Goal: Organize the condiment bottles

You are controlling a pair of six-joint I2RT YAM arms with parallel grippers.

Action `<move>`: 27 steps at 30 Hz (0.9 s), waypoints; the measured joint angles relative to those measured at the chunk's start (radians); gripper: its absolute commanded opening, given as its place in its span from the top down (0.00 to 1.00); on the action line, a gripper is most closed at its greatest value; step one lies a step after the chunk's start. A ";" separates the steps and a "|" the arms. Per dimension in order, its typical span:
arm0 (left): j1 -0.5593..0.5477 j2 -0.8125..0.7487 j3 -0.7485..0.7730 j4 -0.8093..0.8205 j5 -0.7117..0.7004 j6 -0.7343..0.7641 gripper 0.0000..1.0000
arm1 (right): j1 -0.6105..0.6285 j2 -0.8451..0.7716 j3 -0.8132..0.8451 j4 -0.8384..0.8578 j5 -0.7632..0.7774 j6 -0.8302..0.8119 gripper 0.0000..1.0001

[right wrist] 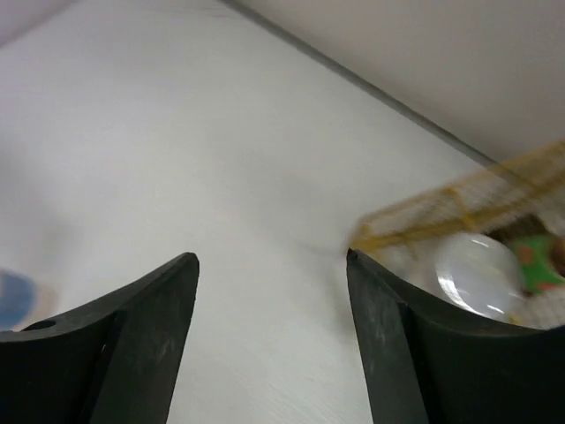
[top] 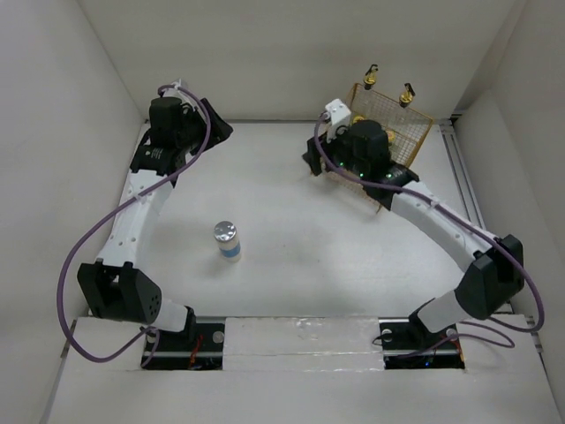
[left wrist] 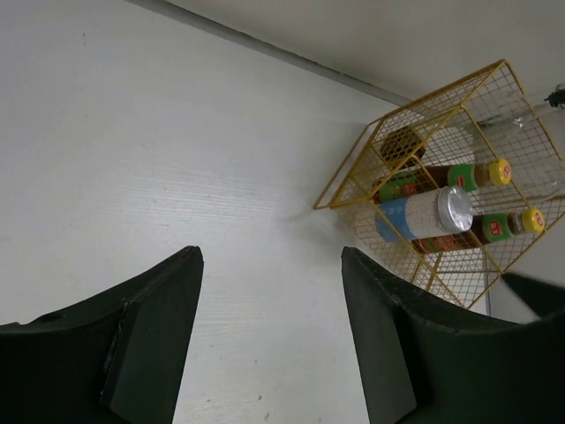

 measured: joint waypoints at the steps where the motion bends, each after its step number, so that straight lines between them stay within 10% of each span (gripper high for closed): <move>1: 0.000 0.003 0.012 -0.001 -0.005 0.000 0.40 | 0.050 -0.017 -0.015 0.009 -0.011 0.001 0.26; 4: 0.000 0.005 0.049 -0.011 -0.022 0.000 0.36 | 0.246 -0.004 -0.050 0.043 -0.066 -0.010 0.00; 11: 0.006 0.008 0.141 -0.087 -0.084 0.031 0.27 | 0.463 0.187 -0.051 0.041 -0.156 -0.034 0.00; 22: 0.024 -0.001 0.125 -0.145 -0.111 0.051 0.23 | 0.482 0.465 0.174 0.038 -0.187 -0.050 0.00; 27: 0.024 -0.020 0.110 -0.155 -0.110 0.052 0.23 | 0.484 0.529 0.244 0.049 -0.196 -0.047 0.51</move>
